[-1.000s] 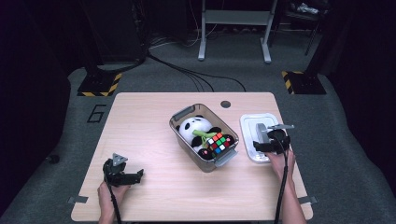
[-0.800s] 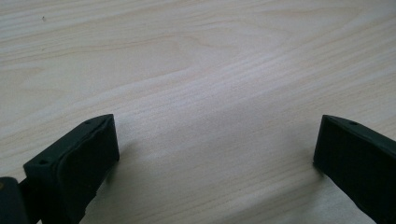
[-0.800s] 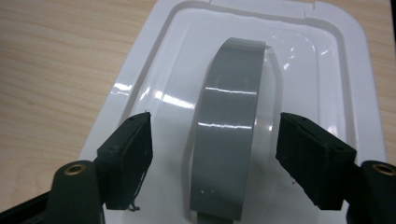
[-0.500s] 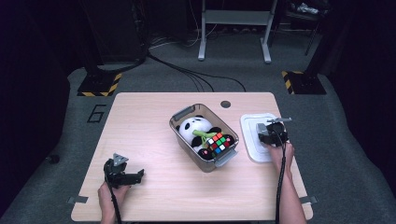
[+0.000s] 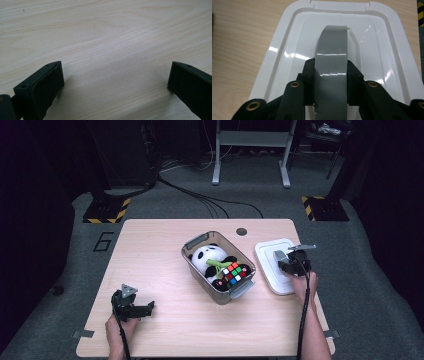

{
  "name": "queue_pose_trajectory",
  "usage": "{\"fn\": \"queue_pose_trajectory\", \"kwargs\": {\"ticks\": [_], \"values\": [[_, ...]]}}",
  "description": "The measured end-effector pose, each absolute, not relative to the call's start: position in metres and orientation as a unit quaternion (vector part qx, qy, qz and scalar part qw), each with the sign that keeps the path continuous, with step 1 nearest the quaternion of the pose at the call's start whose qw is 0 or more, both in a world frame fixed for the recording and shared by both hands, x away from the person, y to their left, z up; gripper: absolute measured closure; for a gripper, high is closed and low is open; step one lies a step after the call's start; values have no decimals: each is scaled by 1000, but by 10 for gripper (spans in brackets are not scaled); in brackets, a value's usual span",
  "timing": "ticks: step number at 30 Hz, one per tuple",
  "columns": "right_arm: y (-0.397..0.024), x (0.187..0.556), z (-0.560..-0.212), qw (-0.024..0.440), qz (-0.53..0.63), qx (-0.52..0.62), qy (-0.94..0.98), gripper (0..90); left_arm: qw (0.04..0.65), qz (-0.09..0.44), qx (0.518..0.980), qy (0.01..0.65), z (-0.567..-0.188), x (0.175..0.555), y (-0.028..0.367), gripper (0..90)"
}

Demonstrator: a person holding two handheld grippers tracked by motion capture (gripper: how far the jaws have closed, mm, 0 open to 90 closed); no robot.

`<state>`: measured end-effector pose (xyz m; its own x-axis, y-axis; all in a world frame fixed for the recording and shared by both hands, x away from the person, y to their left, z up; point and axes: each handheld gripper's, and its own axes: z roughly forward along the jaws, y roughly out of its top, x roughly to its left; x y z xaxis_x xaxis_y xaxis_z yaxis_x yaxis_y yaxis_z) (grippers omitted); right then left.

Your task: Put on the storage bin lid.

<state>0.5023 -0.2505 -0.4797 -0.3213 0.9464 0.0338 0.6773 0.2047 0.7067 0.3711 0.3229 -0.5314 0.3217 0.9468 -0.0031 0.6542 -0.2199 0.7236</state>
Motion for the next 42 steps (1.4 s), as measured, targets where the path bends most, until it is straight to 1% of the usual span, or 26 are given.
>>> {"fn": "queue_pose_trajectory", "kwargs": {"ticks": [7, 9, 22, 42], "values": [[-246, 496, -464, 206, 330, 533, 752, 669, 319, 227, 748, 536, -531, 371, 323, 3], [-246, 494, -459, 214, 329, 518, 760, 668, 320, 227, 748, 536, -531, 371, 323, 3], [-242, 487, -432, 216, 340, 504, 764, 669, 321, 228, 747, 536, -531, 371, 323, 3], [-229, 484, -387, 217, 356, 471, 778, 669, 321, 228, 747, 536, -531, 371, 323, 3]]}}
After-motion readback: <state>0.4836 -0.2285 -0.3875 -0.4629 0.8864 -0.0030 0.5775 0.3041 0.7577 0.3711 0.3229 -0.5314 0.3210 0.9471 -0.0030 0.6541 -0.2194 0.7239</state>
